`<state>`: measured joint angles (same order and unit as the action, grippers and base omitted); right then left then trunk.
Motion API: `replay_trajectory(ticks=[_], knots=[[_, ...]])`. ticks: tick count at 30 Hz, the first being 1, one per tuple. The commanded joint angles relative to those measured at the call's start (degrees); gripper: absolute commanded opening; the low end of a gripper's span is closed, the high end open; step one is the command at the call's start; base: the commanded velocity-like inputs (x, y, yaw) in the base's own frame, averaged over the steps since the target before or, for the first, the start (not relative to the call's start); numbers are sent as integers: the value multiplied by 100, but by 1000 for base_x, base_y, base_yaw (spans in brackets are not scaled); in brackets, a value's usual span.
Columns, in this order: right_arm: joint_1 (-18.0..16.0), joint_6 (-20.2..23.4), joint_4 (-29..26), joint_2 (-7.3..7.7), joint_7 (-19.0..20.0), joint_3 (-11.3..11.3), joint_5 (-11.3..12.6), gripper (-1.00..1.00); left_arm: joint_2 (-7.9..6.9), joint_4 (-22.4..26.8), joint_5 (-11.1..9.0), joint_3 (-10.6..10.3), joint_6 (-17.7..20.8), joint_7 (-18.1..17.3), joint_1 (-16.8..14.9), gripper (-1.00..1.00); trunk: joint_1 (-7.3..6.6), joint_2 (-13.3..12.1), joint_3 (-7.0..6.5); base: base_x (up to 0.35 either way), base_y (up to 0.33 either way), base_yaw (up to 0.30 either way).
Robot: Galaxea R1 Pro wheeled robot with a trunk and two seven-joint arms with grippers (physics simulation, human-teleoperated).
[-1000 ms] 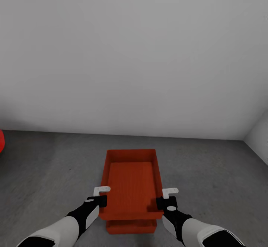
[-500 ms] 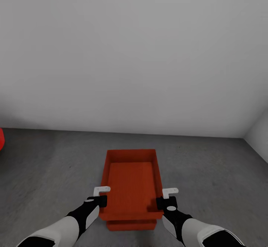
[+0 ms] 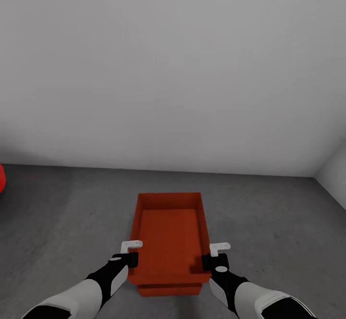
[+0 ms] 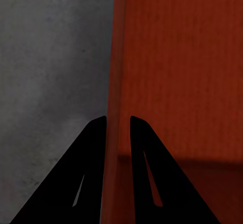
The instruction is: Move the two storage containers from the living room to the garage. In the garage, place one container on the floor and stack the other container on top of it (either order is fine).
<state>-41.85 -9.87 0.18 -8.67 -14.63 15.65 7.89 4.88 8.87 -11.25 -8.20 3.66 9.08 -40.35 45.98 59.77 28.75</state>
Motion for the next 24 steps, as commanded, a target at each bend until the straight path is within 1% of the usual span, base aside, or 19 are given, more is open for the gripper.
replay_trajectory(ticks=[1, 19, 24], knots=[[1, 3, 9, -3, 4, -247, 17, -100, -497, 35, 62, 348, -23, 68, -7, -100, 0, 4, 5, 0, 0, 0], [1, 11, 9, -8, 4, -247, 11, -100, -488, 36, 62, 346, -23, 68, -7, -100, 0, 4, 6, 0, 0, 0], [1, 12, 9, -6, 4, -247, 11, -100, -481, 36, 62, 346, -23, 68, -6, -100, 0, 4, 29, 0, 0, 0]])
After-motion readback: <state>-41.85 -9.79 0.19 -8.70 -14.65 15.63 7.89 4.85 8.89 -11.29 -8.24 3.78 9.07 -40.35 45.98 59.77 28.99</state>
